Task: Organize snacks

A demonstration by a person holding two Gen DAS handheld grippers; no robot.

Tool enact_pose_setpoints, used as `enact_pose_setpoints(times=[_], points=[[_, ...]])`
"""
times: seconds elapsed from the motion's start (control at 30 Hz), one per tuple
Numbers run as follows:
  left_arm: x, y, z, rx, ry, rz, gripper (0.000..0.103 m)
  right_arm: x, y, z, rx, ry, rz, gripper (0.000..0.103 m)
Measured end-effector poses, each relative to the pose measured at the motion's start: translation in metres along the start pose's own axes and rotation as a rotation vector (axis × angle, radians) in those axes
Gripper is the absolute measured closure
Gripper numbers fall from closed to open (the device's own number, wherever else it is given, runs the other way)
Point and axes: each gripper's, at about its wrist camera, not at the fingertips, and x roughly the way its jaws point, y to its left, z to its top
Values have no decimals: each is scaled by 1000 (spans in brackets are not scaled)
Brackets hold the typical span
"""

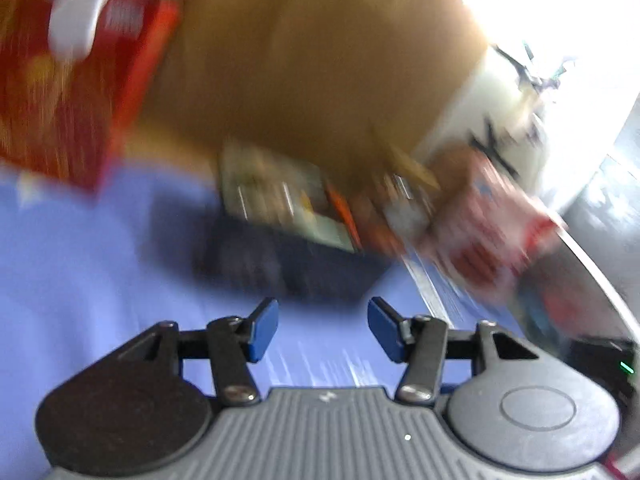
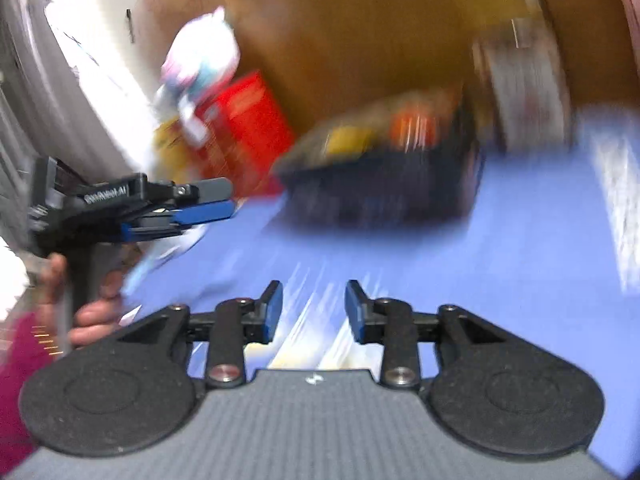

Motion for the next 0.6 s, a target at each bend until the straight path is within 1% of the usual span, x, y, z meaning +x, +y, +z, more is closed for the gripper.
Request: enact_pose_setpoints(times=[0.07, 0.13, 0.23, 0.33, 0.4, 0.5, 0.6], points=[[-3, 0, -28, -37, 83, -63, 52, -15, -2, -24, 57, 54, 33, 62], [-6, -3, -56, -61, 152, -101, 52, -30, -2, -43, 96, 80, 43, 62], [-11, -9, -87, -86, 198, -139, 52, -47, 1, -63, 125, 90, 28, 62], [-10, -10, -110, -129, 220, -150, 52, -48, 4, -76, 163, 99, 39, 62], [-13, -8, -118, -173, 210, -187, 52, -43, 4, -80, 189, 94, 66, 63], [-12, -6, -122, -224, 197, -202, 52, -26, 11, -82, 228, 103, 118, 64], [-10, -3, -124, -254, 178, -218, 53, -17, 19, -83, 227, 81, 115, 66]])
